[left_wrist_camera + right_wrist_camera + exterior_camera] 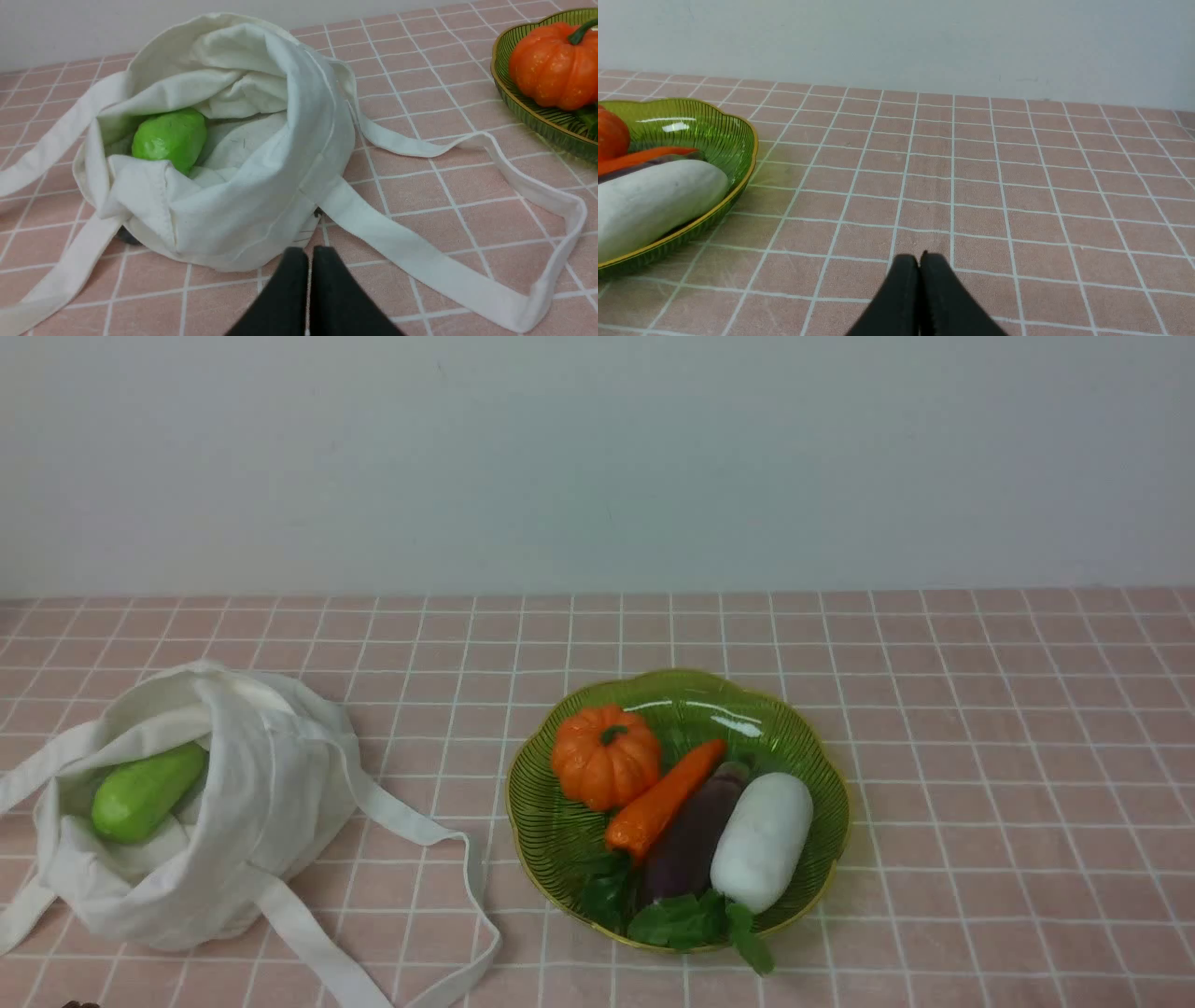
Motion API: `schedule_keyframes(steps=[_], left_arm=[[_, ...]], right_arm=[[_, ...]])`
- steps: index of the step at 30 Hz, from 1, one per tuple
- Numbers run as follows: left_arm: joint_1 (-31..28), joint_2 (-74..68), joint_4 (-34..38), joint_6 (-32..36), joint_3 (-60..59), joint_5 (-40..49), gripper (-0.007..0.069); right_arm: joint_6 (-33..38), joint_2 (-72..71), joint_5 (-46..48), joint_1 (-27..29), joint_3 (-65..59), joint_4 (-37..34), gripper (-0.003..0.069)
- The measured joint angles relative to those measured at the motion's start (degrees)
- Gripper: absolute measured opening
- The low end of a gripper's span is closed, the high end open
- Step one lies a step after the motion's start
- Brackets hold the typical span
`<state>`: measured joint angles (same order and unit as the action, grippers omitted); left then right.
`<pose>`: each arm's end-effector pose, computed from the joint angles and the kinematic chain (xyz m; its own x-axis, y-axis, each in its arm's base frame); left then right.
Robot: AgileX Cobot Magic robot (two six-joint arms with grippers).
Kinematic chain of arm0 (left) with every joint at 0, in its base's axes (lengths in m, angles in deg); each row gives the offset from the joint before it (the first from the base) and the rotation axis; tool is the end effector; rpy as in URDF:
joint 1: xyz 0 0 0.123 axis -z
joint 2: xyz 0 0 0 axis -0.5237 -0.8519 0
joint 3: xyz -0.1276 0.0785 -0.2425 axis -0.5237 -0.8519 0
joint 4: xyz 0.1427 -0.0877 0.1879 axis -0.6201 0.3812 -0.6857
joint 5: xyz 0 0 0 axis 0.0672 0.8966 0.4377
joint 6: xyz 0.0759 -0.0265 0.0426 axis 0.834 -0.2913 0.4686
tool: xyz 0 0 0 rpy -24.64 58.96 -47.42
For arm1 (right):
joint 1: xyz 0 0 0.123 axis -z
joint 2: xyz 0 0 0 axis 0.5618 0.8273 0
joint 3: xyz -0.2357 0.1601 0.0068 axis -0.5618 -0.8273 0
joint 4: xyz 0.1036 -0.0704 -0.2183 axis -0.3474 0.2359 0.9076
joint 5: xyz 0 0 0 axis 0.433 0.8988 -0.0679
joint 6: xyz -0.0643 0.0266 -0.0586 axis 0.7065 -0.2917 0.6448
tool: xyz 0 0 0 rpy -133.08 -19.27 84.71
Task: Take vegetables from bag on pink coffee tablecloth place on plate.
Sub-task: 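Reach into the cloth bag and grasp the green cucumber with the left gripper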
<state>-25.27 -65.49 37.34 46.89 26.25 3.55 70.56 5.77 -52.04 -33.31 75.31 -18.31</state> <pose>0.0521 -0.0059 0.1705 -0.2977 0.0812 -0.9512 0.1268 0.9909 0.0449 0.0521 0.0046 0.1719 -0.3003 -0.0457 -0.9527 -0.0565 0.9980 -0.0300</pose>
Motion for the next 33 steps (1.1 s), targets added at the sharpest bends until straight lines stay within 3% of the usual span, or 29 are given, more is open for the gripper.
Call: schedule_keyframes(steps=[26,29,33], left_arm=[[0.0,0.0,-0.38,0.0,0.0,-0.11,-0.0005],[0.0,0.0,2.93,-1.86,-0.13,-3.61,-0.0005],[0.0,0.0,13.84,-7.38,-0.18,-13.82,-0.0005]], right_arm=[[0.0,0.0,0.0,0.0,0.0,0.0,-0.0015],[0.0,0.0,0.0,0.0,0.0,0.0,-0.0015],[0.0,0.0,0.0,0.0,0.0,0.0,-0.0015]])
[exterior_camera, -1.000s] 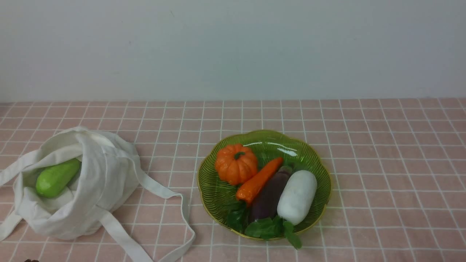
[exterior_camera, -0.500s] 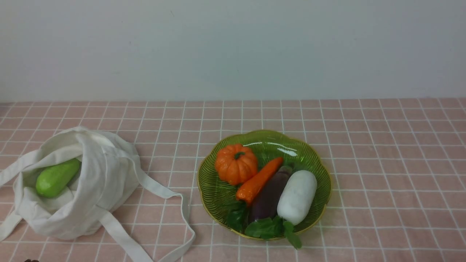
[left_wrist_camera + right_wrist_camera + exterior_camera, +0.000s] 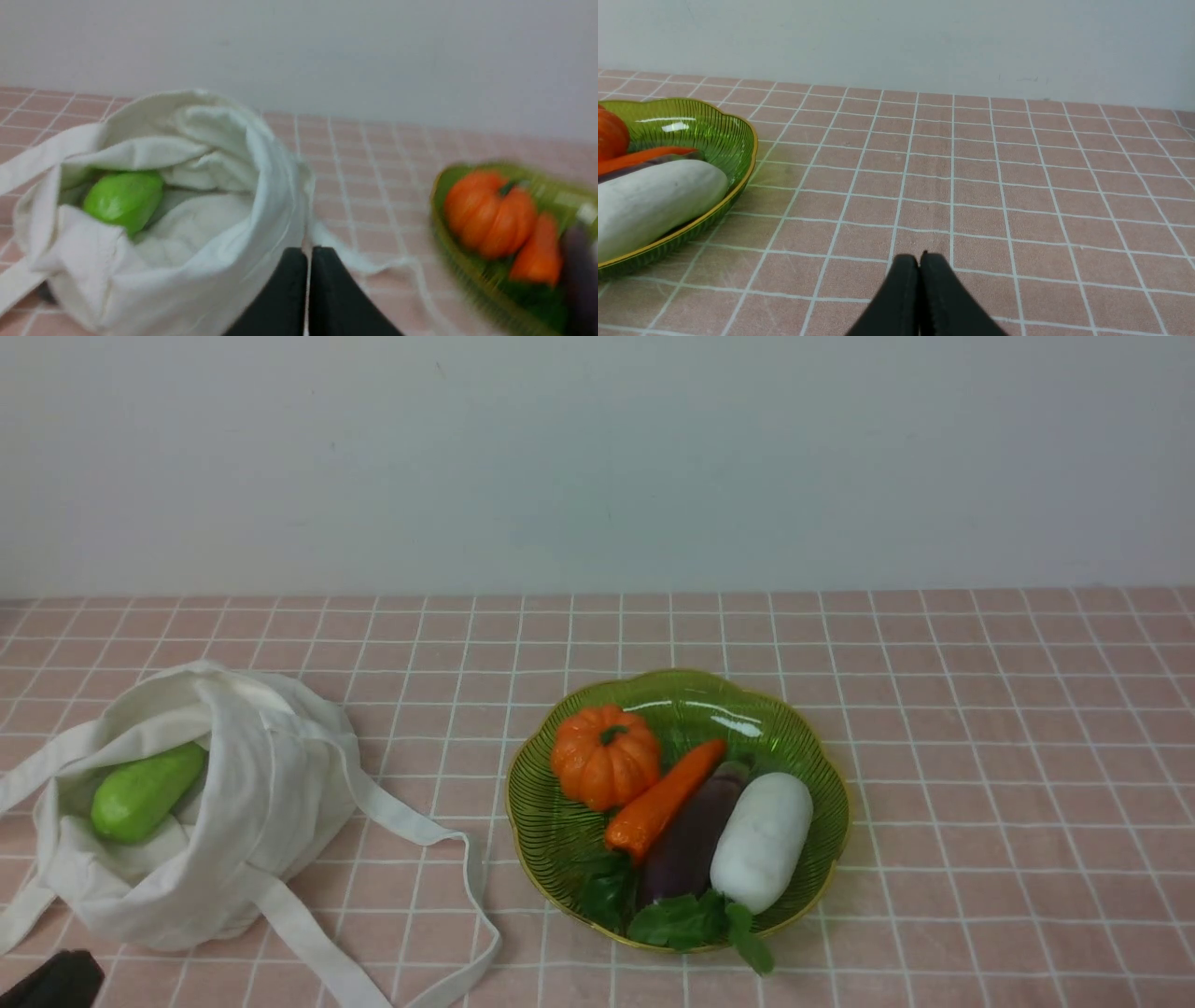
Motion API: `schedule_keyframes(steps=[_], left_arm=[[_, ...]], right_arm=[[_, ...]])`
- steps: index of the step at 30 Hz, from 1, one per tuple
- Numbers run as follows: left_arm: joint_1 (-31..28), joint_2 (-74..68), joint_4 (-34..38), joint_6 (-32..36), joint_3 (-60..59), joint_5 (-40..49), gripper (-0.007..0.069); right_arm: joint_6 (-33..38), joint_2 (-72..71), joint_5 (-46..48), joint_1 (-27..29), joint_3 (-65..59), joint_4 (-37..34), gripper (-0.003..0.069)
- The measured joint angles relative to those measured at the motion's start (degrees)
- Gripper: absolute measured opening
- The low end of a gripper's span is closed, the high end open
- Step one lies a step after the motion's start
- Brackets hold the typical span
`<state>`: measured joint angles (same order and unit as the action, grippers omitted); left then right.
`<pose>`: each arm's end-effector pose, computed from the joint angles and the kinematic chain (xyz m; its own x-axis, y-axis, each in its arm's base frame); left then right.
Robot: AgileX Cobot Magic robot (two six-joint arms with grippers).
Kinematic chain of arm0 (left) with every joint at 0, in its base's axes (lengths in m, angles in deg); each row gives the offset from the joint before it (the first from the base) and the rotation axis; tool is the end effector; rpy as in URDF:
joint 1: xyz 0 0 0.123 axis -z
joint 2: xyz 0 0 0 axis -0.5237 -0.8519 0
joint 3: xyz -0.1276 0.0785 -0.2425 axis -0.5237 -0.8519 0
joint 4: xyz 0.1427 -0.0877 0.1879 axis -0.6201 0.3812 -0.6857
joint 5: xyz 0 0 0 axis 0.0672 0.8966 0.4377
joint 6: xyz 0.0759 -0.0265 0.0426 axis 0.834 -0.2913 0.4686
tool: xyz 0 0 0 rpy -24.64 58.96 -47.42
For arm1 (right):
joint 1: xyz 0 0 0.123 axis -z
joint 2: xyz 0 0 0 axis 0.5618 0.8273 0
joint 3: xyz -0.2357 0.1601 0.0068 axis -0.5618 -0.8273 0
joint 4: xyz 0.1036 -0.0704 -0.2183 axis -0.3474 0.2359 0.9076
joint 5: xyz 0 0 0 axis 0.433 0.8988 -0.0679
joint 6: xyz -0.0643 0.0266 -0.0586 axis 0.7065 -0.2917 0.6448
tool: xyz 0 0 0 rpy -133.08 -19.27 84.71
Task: Take vegetables from bag on pink coffee tablecloth place on plate.
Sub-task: 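Reach into the cloth bag and grasp the green cucumber with the left gripper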
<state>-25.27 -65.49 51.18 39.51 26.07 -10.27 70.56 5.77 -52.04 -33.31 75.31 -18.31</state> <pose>0.0559 -0.0093 0.1913 -0.1094 -0.3046 -0.9462 0.1153 0.9416 -0.3165 0.0521 0.0046 0.1719 -0.3003 -0.0457 -0.9527 -0.0565 0.9980 -0.0300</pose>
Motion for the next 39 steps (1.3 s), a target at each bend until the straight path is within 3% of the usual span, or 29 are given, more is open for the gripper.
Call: schedule_keyframes(steps=[5,8,11,16,20,22,29,34,36,39], left_arm=[[0.0,0.0,8.82,-2.72,0.24,-19.5,-0.0005],[0.0,0.0,9.58,-1.89,4.45,-22.61,-0.0005],[0.0,-0.99,9.0,2.19,11.3,-17.59,-0.0005],[0.0,-18.41,7.83,12.42,30.81,11.58,-0.0005],[0.0,-37.98,3.7,13.25,42.46,35.91,-0.0005],[0.0,-45.91,-0.07,12.6,45.99,42.12,-0.0005],[-3.65,-58.28,-10.58,7.83,53.38,48.72,0.0],[-11.35,-63.47,-10.9,8.44,56.65,50.78,0.0009],[-16.56,-68.36,-8.7,12.0,58.09,50.85,0.0009],[-19.17,-72.47,-7.54,15.14,58.6,49.76,0.0009]], right_arm=[[0.0,0.0,0.0,0.0,0.0,0.0,-0.0015],[0.0,0.0,0.0,0.0,0.0,0.0,-0.0015],[0.0,0.0,0.0,0.0,0.0,0.0,-0.0015],[0.0,0.0,0.0,0.0,0.0,0.0,-0.0015],[0.0,0.0,0.0,0.0,0.0,0.0,-0.0015],[0.0,0.0,0.0,0.0,0.0,0.0,-0.0015],[0.0,0.0,0.0,0.0,0.0,0.0,-0.0015],[0.0,0.0,0.0,0.0,0.0,0.0,-0.0015],[0.0,0.0,0.0,0.0,0.0,0.0,-0.0015],[0.2,0.0,0.0,0.0,0.0,0.0,-0.0015]])
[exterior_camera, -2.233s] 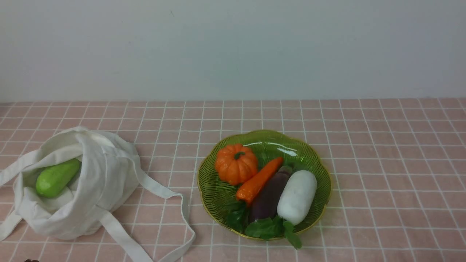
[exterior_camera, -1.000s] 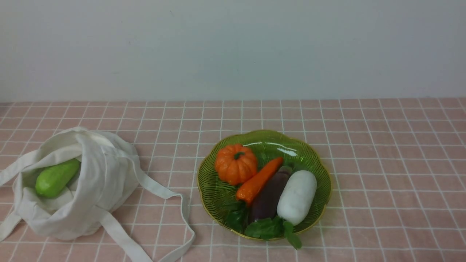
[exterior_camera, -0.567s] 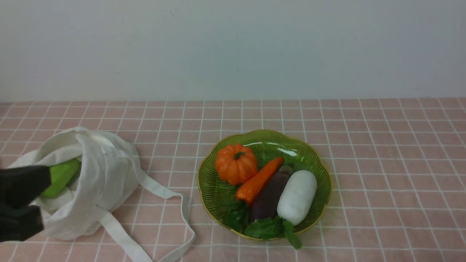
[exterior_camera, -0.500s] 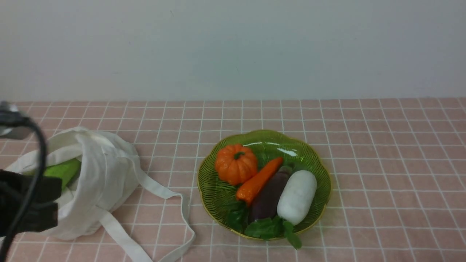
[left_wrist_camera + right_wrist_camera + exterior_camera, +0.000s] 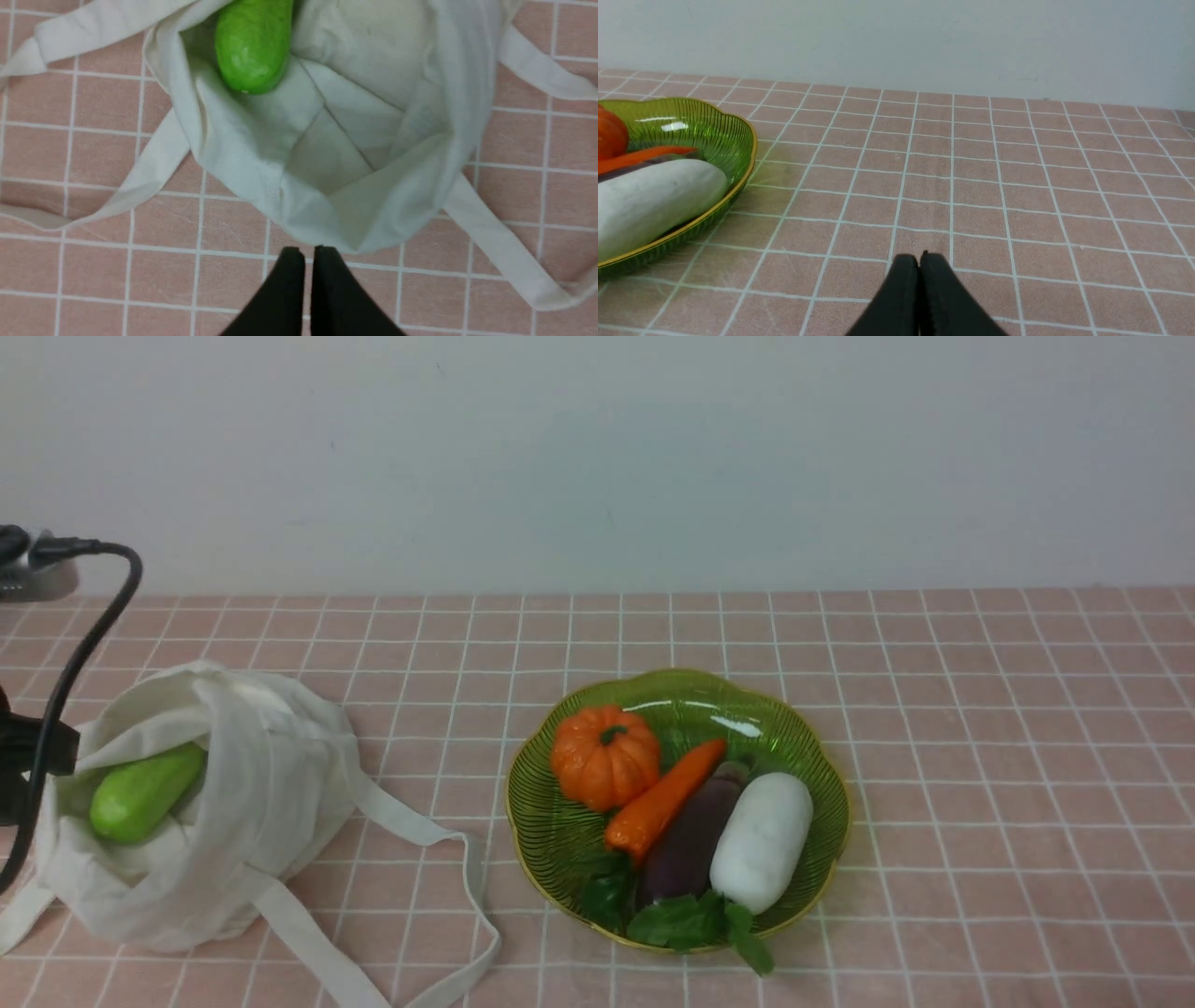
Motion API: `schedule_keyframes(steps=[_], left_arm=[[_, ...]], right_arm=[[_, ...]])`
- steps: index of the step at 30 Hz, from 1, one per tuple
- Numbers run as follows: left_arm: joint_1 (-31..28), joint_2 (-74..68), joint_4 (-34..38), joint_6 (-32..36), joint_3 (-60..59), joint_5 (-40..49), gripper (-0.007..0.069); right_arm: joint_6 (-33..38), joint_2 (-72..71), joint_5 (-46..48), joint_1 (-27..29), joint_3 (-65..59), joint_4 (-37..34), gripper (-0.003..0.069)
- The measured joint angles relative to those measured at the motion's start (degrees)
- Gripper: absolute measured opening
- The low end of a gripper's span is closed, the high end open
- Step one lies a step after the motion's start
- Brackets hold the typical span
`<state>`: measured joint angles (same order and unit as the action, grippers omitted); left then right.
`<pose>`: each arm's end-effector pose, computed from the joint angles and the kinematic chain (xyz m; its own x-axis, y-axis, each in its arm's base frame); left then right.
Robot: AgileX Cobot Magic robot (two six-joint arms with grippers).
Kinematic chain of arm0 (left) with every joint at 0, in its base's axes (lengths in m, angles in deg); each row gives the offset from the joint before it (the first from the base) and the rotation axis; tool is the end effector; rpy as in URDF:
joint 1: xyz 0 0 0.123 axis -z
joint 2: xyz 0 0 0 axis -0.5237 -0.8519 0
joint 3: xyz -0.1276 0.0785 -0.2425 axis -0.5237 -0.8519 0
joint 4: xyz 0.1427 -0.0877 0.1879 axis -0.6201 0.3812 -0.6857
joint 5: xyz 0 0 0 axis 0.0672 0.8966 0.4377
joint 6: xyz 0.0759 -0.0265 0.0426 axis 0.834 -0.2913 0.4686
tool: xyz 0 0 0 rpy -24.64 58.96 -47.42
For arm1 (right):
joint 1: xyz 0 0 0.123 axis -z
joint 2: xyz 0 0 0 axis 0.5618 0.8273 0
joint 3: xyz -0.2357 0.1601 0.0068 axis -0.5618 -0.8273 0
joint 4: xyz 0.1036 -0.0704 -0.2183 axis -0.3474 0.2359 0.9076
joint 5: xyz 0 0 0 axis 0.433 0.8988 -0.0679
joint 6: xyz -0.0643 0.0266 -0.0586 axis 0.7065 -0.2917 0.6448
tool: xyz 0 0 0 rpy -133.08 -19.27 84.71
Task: Take vegetables from bag on pink coffee tablecloth place on plate.
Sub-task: 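Reach into the cloth bag and grasp the green cucumber with the left gripper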
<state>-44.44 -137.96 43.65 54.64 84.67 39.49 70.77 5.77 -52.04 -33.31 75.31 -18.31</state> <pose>0.2302 0.0434 0.2977 -0.9175 -0.0802 -0.3897 -0.0692 0.9967 -0.0422 0.0521 0.0046 0.1719 -0.3001 -0.0493 -0.9526 -0.0576 0.9978 -0.0335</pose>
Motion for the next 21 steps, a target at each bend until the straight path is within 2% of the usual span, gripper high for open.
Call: schedule_keyframes(steps=[5,8,10,11,12,21], left_arm=[[-0.18,-6.76,0.69,4.82,0.17,-6.08,0.0034],[-0.17,-10.33,0.75,6.09,0.24,-11.3,0.0092],[-0.17,-12.79,0.5,6.7,0.24,-14.66,0.0159],[-0.17,-13.0,0.51,6.76,0.24,-14.9,0.0159],[-0.17,-14.93,0.38,7.68,0.24,-16.94,0.0235],[-0.12,-22.1,0.39,10.93,0.28,-22.2,0.05]], right_arm=[[0.12,0.0,0.0,0.0,0.0,0.0,-0.0015],[0.12,0.0,0.0,0.0,0.0,0.0,-0.0015],[0.12,0.0,0.0,0.0,0.0,0.0,-0.0015],[0.12,0.0,0.0,0.0,0.0,0.0,-0.0015],[0.12,0.0,0.0,0.0,0.0,0.0,-0.0015],[0.12,0.0,0.0,0.0,0.0,0.0,-0.0015]])
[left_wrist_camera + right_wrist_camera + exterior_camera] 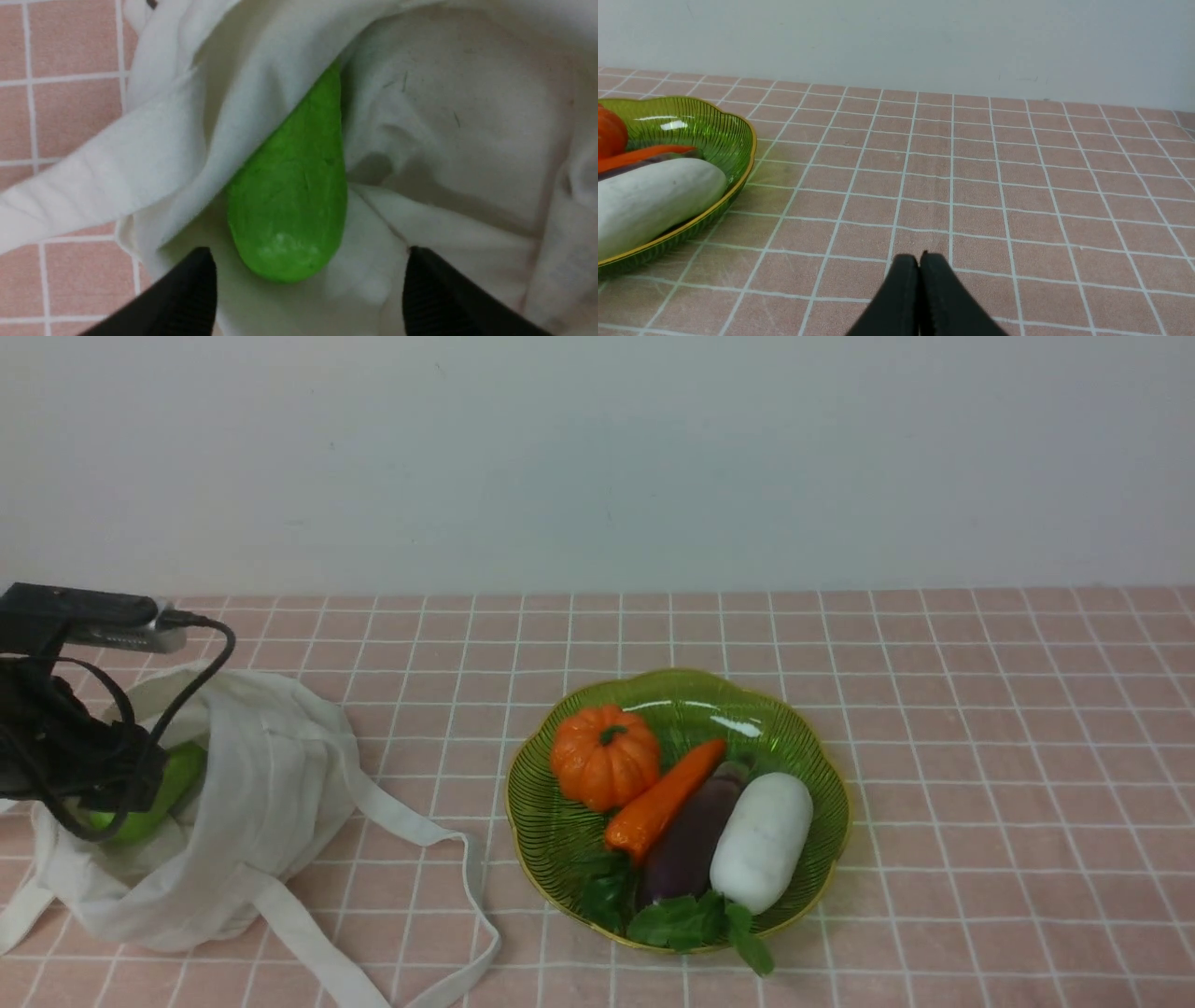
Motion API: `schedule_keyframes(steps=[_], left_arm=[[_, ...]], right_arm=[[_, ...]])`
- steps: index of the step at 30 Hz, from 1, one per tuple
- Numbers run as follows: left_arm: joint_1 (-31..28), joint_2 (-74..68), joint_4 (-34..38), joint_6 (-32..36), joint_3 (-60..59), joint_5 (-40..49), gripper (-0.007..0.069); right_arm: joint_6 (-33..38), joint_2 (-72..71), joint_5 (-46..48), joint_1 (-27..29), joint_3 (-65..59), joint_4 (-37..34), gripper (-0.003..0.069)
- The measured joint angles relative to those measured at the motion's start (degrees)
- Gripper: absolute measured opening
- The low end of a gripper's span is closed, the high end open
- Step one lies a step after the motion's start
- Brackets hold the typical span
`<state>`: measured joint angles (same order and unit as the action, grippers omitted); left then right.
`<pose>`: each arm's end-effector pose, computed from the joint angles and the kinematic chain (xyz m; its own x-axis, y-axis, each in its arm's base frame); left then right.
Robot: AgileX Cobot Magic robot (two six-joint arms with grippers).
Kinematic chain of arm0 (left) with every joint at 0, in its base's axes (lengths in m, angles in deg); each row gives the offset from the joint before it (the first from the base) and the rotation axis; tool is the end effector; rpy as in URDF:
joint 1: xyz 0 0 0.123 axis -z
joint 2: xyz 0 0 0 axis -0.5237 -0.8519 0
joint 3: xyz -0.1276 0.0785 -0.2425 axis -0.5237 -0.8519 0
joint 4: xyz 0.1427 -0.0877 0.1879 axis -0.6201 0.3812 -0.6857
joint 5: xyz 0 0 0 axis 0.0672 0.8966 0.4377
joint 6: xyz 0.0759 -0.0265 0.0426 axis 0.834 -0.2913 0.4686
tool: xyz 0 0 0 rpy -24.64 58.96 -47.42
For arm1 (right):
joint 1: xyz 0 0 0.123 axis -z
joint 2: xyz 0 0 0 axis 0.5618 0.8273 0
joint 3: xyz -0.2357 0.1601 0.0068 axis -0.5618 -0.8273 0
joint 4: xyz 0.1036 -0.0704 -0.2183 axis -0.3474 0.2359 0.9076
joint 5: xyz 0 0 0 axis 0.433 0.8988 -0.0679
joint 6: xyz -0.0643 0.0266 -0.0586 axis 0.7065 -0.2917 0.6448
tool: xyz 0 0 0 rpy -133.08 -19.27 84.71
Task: Take vegetables from bag on pink coffee tablecloth place on plate.
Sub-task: 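Reach into the cloth bag and grasp the green cucumber with the left gripper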
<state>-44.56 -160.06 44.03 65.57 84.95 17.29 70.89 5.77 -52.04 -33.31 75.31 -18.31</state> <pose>0.3112 0.0651 0.2048 -0.9177 0.0710 -0.3910 0.0587 0.9973 0.0435 0.0521 0.0046 0.1719 -0.3000 -0.0514 -0.9526 -0.0582 0.9977 -0.0355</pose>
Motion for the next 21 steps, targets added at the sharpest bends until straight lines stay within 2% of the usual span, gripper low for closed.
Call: schedule_keyframes(steps=[5,21], left_arm=[[0.0,-2.19,-0.28,0.32,0.02,-2.72,0.0542],[2.24,-7.23,-1.33,2.74,0.07,-9.18,0.0545]], right_arm=[[0.0,0.0,0.0,0.0,0.0,0.0,-0.0015],[0.0,0.0,0.0,0.0,0.0,0.0,-0.0015]])
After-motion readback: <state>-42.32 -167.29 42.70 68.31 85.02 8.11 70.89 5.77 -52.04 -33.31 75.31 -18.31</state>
